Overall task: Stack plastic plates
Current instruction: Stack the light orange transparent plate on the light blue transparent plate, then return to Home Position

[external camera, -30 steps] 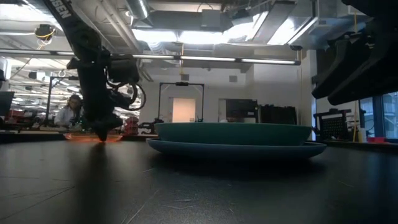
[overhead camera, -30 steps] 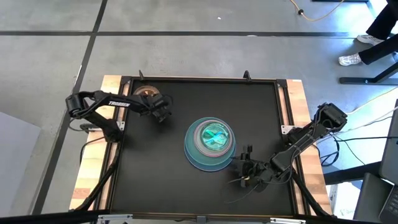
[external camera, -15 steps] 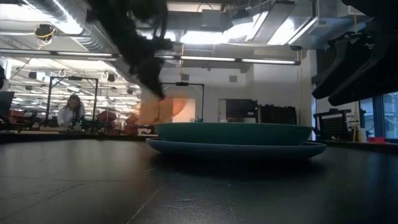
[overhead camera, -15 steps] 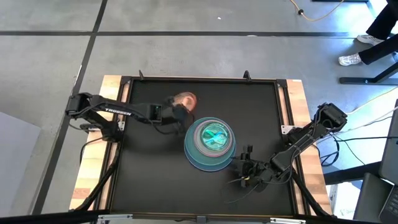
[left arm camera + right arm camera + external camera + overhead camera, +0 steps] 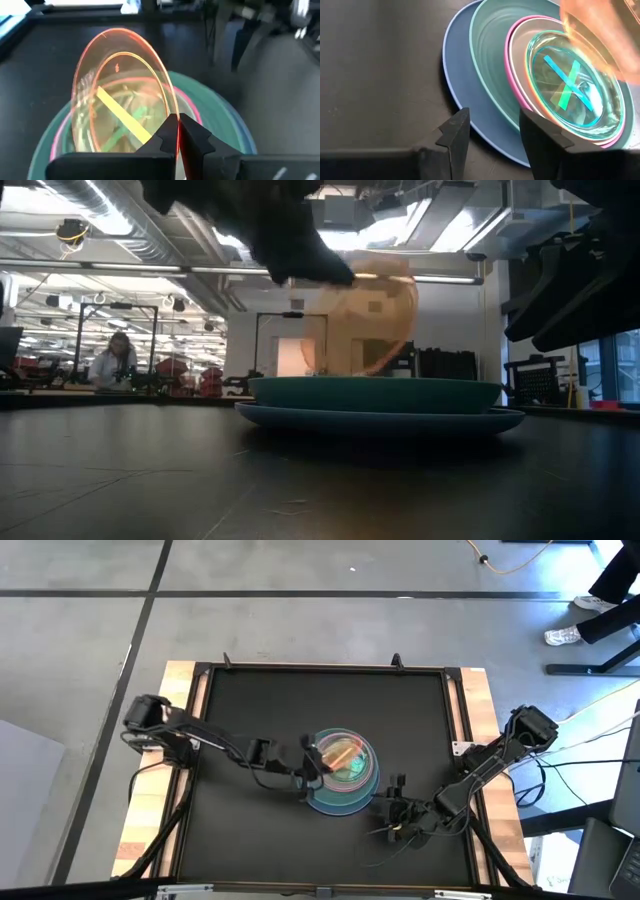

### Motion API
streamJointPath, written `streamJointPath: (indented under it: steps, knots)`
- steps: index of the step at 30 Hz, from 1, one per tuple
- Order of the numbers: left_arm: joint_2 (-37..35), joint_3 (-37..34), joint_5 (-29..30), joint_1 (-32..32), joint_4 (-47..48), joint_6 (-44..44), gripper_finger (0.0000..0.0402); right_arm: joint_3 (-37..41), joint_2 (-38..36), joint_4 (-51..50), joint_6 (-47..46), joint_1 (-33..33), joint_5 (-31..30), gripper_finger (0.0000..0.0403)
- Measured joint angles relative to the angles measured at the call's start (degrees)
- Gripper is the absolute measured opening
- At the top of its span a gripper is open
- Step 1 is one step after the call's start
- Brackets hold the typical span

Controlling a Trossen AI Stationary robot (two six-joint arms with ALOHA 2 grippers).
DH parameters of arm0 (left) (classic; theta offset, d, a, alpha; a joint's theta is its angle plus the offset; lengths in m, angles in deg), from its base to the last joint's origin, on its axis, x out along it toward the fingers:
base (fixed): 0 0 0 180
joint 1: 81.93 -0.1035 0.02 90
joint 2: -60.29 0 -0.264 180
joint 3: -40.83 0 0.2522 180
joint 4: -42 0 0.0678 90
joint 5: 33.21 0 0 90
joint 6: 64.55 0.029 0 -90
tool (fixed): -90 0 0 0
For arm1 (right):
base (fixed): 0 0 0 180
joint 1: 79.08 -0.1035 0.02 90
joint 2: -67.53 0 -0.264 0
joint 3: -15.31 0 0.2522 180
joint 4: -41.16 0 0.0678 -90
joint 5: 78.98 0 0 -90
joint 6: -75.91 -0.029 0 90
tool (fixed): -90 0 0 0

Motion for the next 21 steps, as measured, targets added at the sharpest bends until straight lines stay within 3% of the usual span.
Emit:
streamJointPath:
  steps: [6, 14, 21]
  knots:
    - [6.53, -0.07, -1.27, 0.04, -5.41, 0.87, 0.0015, 0.00, 0.00, 0.04, 0.99, 0.04, -0.07, 0.0166]
    - [6.83, 1.47, -1.91, -0.02, -5.25, 0.34, 0.0113, 0.00, 0.00, -0.01, 1.59, 0.04, 1.36, 0.0166]
    - [2.10, 3.88, -2.57, 0.00, 5.35, 3.06, 0.0141, 0.02, -4.53, -1.38, 7.34, 0.62, 3.10, 0.0166]
